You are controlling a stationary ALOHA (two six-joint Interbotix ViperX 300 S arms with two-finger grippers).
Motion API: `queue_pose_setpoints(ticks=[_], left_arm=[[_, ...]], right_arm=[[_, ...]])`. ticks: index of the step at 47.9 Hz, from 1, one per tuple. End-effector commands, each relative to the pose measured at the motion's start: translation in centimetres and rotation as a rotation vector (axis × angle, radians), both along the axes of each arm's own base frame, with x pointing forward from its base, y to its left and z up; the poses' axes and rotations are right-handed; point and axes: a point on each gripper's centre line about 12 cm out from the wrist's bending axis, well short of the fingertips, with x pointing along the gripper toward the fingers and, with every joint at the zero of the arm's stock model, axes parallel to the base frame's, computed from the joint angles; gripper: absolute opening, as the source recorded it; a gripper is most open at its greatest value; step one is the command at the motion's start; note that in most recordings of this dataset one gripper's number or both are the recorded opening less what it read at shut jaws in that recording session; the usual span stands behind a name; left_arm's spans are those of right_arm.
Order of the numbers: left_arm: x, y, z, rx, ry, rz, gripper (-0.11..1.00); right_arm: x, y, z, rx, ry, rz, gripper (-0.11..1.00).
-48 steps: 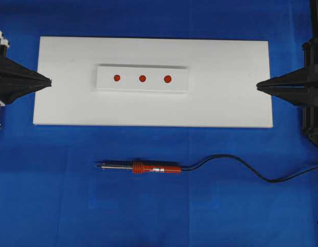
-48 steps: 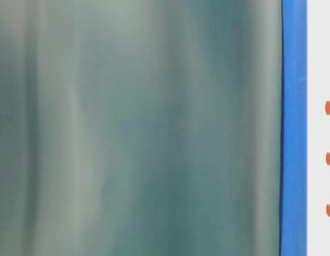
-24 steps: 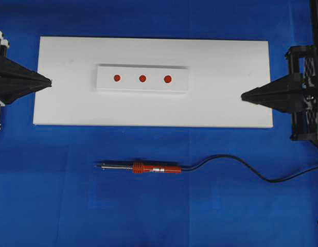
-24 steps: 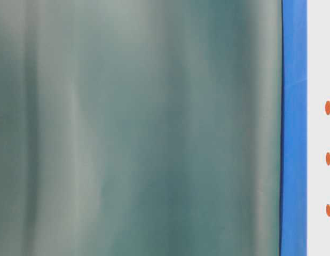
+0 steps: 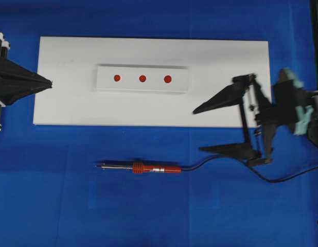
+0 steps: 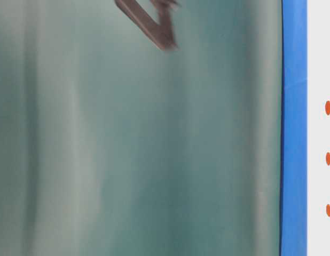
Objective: Touch the tip of the soldering iron to the mark.
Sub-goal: 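Lower the right gripper and close it on the red soldering iron handle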
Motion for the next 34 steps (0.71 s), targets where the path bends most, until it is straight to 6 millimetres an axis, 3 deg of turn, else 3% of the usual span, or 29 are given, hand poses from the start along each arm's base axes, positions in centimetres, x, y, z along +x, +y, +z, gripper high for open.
queue_pose_setpoints(ticks=[1,16,34], left_arm=[[0.1,0.1,0.4,0.008,-0.015,0.003,0.00],[0.0,0.0,0.1,0.011,-0.015,0.001,0.00],[0.0,0.0,-0.2,0.012,-0.008,0.003,0.00]], right_arm=[[2.0,0.9,0.1,0.018,-0.003,0.009,0.82],[7.6,2.4,-6.4,0.109,0.116,-0.060,0.82],[9.9,4.9,-13.4,0.157,0.174,-0.116,0.82]])
